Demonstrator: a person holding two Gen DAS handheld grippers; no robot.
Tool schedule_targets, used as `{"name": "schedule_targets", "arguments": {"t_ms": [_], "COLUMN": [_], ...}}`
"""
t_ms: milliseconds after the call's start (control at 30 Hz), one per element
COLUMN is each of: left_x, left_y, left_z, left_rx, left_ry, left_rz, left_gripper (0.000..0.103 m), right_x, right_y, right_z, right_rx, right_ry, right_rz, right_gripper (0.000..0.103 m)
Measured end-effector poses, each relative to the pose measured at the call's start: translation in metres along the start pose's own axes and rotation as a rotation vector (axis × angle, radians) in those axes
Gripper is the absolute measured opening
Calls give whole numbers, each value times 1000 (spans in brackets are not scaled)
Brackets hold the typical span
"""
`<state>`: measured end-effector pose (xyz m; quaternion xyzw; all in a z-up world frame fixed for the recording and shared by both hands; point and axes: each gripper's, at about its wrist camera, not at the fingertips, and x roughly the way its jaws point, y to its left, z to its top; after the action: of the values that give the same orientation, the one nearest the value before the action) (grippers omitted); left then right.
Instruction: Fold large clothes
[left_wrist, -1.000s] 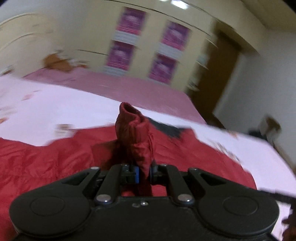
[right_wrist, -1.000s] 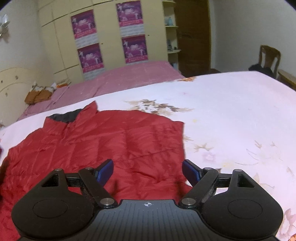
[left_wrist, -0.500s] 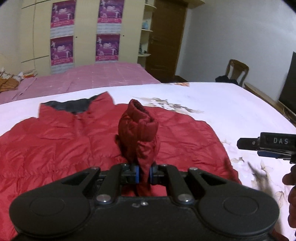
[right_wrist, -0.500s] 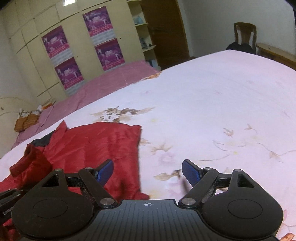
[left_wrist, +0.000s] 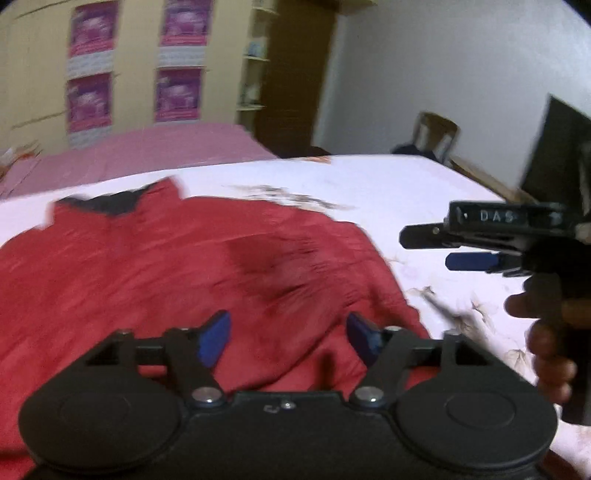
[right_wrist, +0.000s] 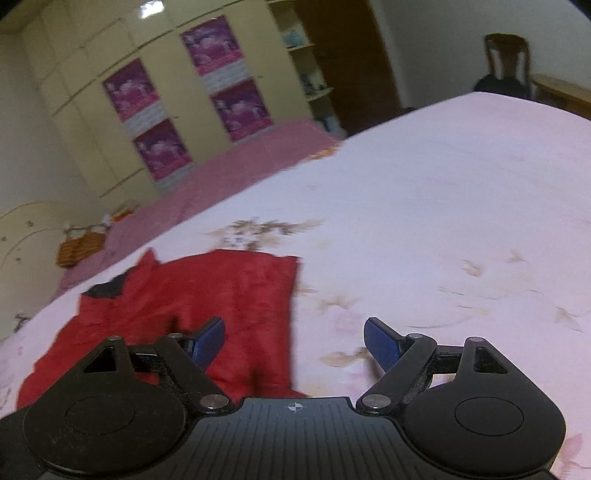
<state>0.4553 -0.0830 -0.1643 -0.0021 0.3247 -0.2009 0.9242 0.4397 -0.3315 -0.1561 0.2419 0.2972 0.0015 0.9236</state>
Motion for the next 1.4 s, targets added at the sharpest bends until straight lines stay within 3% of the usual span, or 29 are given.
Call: {"name": "schedule_targets", "arguments": {"t_ms": [67,133,233,333,367,400,467,567,600,767,967,1100,1133,1200,1233,1267,1367,1400], "left_x": [-26,-48,-64,-67,-66,-64,-63,-65,-67,-65,-53,-57,-63,-78,-81,-80,-61,-53], "left_y": [31,67,117,150,157,163,167,166,165,166,176,179,179,179,180,182,185,182], "left_z": [-9,-19,-32,-38,-40,-42,-46,-52,-53,-61,-61,-56,-54,-49,-45,-40,-22,-17], "left_rx": [-78,-143,-204,-229,-234,-240,-237,-220,-215,-190,-178,-173,-179,-168,-160,-160,-140,-118], "left_ry": [-51,-92,-97,-76,-64,-59,-53,-59,-64,-50,-14,1,-14,-83,-105,-105,-96,-91], "left_rz": [77,206,345,397,397,395,389,389,389,385,384,377,386,414,413,400,358,353], "left_gripper": [54,47,44,43,43,43,43,43,43,45,45,47,60,87,81,76,69,69], "right_x": [4,9,21,35,39,47,54,51,47,23,44,45,41,20,9,4,19,28], "right_y": [9,17,31,50,56,61,68,72,72,74,82,78,78,78,79,81,99,110], "right_z": [-1,-4,-9,-14,-17,-20,-26,-32,-34,-52,-66,-66,-63,-56,-53,-48,-35,-33], "right_rx": [-13,-14,-18,-45,-60,-66,-83,-112,-124,-174,-243,-223,-214,-223,-242,-257,-265,-276], "right_ry": [15,36,79,115,139,171,204,215,207,170,153,163,161,77,9,-18,5,18], "right_rz": [41,108,171,209,214,207,188,167,157,117,56,47,38,-46,-62,-40,22,43], "right_gripper": [82,81,81,78,57,44,43,20,19,18,18,19,22,83,85,84,51,51]}}
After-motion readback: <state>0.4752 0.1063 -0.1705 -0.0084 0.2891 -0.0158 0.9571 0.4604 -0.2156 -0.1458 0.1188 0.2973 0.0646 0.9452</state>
